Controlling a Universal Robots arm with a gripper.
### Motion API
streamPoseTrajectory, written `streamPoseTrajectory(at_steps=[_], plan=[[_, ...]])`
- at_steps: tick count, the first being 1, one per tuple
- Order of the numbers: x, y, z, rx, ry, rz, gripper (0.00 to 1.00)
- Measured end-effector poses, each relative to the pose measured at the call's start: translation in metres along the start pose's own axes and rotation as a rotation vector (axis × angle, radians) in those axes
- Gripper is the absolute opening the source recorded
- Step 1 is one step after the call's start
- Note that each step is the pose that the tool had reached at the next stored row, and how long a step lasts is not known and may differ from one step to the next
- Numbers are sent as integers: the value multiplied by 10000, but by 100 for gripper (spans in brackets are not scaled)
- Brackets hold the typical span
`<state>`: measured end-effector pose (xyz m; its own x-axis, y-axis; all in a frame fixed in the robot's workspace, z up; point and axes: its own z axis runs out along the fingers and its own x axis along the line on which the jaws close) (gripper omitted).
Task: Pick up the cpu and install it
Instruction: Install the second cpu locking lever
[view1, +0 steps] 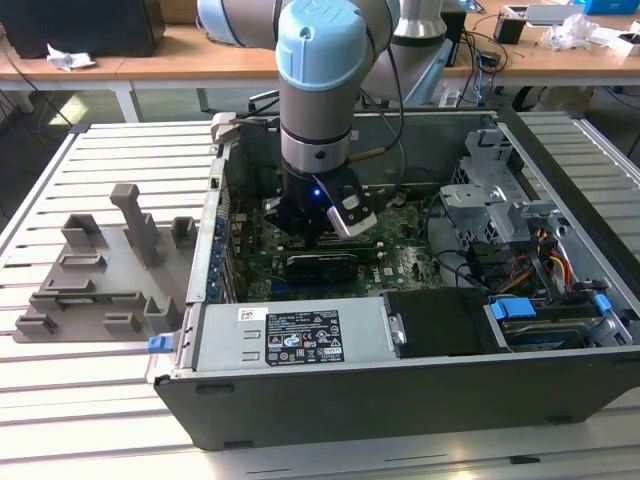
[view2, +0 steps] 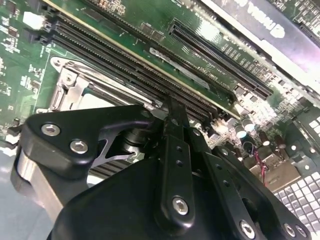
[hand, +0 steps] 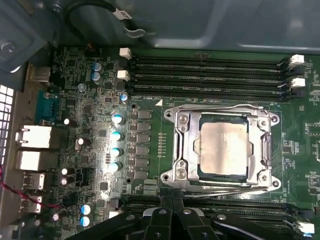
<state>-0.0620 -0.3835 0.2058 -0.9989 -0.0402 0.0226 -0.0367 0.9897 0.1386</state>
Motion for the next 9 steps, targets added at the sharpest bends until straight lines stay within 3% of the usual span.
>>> streamPoseTrajectory(at_steps=[3, 5, 9], plan=[[0, 0, 8, -146, -7, -3, 11], [9, -1, 23, -294, -12, -8, 11], [24, -4, 44, -453, -14, -12, 11]])
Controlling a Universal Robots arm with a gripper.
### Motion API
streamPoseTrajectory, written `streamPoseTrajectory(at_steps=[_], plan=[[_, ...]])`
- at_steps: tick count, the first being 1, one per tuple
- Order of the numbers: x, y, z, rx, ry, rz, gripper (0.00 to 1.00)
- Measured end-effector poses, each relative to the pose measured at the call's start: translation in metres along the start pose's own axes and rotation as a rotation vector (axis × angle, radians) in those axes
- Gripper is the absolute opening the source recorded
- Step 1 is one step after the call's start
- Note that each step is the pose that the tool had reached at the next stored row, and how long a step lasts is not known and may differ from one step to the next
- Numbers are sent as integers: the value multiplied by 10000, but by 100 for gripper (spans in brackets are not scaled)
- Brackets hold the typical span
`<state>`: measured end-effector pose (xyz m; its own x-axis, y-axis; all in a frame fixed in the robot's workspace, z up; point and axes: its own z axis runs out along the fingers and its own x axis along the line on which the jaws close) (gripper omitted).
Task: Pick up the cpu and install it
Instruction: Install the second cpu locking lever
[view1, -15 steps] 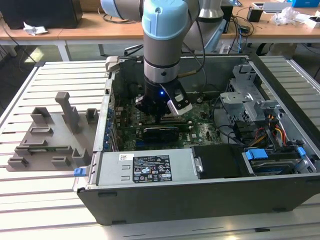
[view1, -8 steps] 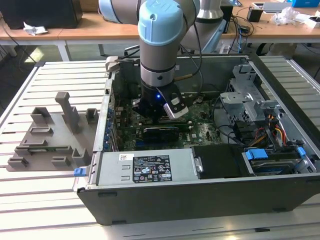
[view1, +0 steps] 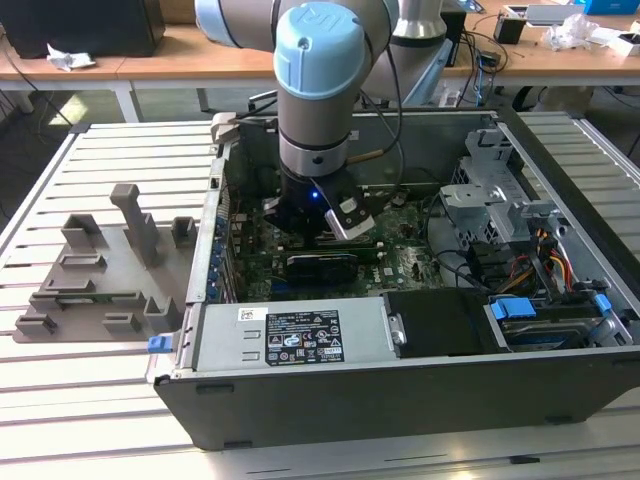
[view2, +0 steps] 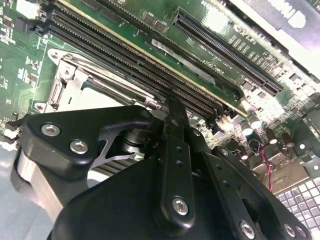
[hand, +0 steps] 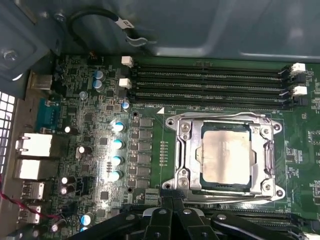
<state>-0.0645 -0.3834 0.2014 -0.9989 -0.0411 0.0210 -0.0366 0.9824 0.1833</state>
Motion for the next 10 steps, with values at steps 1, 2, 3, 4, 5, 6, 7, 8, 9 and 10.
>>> streamPoseTrajectory(at_steps=[1, 2, 3, 4, 5, 6, 7, 8, 9, 10], plan=[[2, 0, 5, -42, -2, -2, 11], [4, 2, 16, -110, -8, -6, 11], [5, 2, 23, -146, -15, -6, 11], [7, 1, 28, -196, -14, -5, 11], [8, 3, 29, -226, -12, -6, 11], [7, 4, 30, -234, -13, -6, 11], [7, 4, 29, -235, -15, -8, 11], [7, 4, 25, -236, -16, -9, 11], [7, 6, 17, -233, -14, -8, 11], [8, 8, -3, -227, -13, -8, 11]])
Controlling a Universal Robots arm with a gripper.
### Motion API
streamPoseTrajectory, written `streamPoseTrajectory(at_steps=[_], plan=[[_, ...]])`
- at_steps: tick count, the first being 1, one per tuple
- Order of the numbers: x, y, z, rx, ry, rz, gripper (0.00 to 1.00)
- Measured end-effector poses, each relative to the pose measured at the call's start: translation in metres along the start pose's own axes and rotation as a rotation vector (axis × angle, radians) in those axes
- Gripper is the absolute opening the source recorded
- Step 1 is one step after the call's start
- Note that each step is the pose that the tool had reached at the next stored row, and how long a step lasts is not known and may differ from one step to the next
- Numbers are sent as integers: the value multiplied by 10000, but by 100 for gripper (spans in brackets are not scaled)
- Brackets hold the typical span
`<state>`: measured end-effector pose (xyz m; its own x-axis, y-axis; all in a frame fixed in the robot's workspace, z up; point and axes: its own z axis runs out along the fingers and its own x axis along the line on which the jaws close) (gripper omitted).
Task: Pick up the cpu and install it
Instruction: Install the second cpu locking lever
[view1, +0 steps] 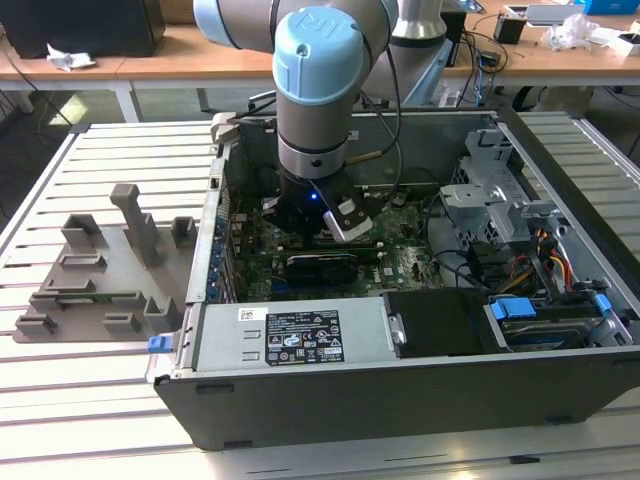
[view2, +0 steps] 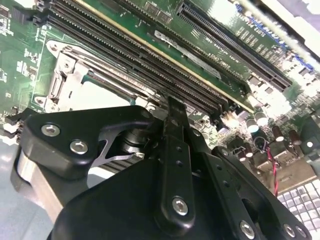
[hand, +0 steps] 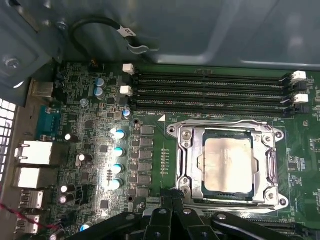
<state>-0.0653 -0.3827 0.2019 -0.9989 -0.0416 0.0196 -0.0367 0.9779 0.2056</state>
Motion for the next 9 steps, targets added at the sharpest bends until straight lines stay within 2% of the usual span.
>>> streamPoseTrajectory(at_steps=[5, 7, 8, 9], plan=[[-3, 1, -6, -31, 13, 1, 11], [-7, -2, 6, -93, 31, 4, 11], [-11, -1, 21, -171, 24, 2, 11], [-12, -2, 22, -196, 33, 3, 11]])
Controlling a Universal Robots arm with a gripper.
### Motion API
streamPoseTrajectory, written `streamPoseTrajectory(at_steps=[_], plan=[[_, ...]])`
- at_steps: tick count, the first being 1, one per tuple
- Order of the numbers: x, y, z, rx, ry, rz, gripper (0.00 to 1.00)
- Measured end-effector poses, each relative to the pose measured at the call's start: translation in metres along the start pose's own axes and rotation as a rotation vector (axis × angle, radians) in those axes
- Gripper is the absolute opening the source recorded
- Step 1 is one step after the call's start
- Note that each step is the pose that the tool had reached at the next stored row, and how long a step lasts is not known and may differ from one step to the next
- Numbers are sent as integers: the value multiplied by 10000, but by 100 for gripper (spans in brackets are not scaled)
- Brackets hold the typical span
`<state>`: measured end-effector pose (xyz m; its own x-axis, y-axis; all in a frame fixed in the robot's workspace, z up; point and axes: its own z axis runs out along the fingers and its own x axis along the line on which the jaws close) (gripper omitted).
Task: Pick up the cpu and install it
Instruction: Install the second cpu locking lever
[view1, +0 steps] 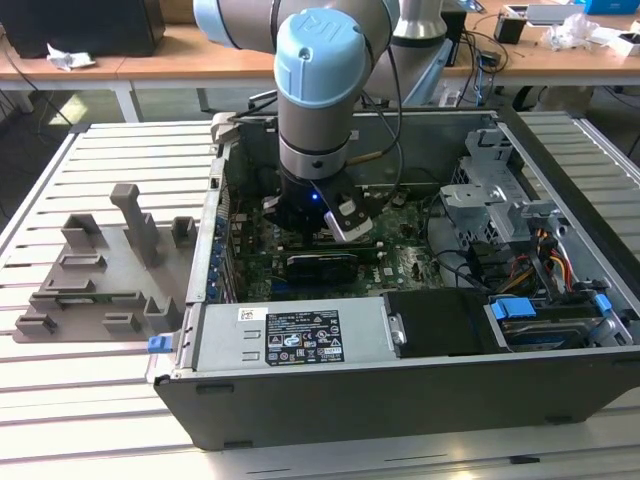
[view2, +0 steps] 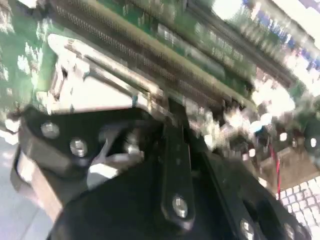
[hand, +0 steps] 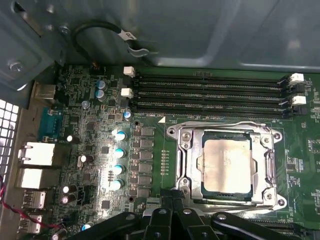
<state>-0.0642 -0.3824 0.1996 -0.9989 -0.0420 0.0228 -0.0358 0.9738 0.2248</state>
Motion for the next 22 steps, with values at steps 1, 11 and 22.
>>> streamPoseTrajectory(at_steps=[1, 11, 22], plan=[[0, -2, 0, -49, 7, 1, 11], [7, 81, -359, -33, 7, 1, 11], [-210, 111, -520, 47, 147, 36, 11]])
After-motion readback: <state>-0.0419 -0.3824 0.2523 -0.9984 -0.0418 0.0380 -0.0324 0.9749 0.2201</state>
